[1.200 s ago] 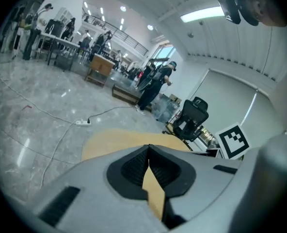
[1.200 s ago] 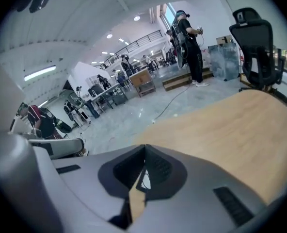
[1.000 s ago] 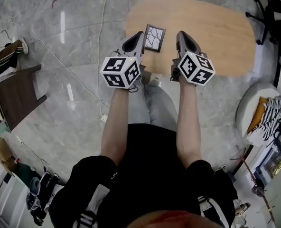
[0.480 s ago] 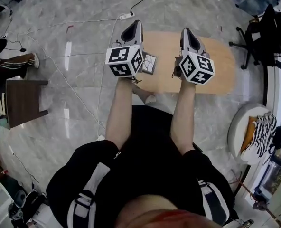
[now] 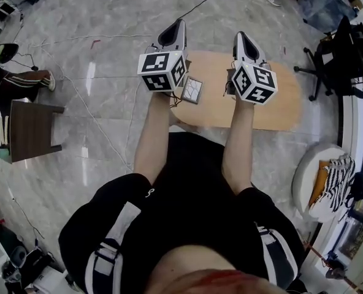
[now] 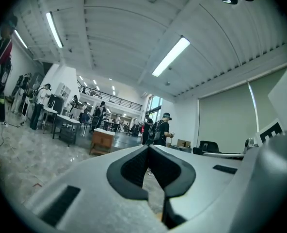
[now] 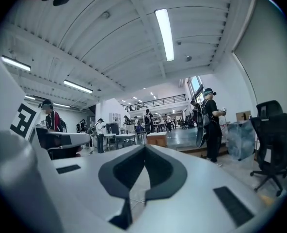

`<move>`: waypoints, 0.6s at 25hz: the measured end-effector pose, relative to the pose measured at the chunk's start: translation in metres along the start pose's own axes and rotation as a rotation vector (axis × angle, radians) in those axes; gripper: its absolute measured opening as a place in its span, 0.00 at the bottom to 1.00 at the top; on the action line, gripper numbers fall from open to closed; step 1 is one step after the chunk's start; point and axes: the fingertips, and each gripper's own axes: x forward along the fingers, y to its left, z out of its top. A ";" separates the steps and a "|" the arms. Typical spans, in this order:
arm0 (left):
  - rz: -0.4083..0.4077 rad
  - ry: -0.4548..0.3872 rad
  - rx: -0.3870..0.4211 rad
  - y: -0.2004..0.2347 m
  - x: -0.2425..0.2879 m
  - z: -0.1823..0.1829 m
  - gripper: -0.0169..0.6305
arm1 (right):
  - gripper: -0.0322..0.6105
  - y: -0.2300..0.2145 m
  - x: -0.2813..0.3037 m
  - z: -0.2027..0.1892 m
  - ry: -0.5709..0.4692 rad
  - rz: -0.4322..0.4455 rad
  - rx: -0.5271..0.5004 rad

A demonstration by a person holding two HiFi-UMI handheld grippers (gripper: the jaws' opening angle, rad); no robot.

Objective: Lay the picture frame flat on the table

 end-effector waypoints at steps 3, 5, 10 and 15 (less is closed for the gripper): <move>-0.006 0.004 0.008 -0.002 0.005 0.000 0.04 | 0.07 -0.002 0.002 0.004 -0.006 -0.002 -0.008; -0.013 0.006 0.014 -0.006 0.009 0.001 0.04 | 0.07 -0.006 0.002 0.007 -0.007 -0.006 -0.014; -0.032 0.002 0.022 -0.013 0.016 0.005 0.04 | 0.07 -0.009 0.004 0.010 -0.010 -0.010 -0.025; -0.037 0.011 0.034 -0.012 0.024 0.003 0.04 | 0.07 -0.010 0.011 0.009 -0.011 -0.012 -0.028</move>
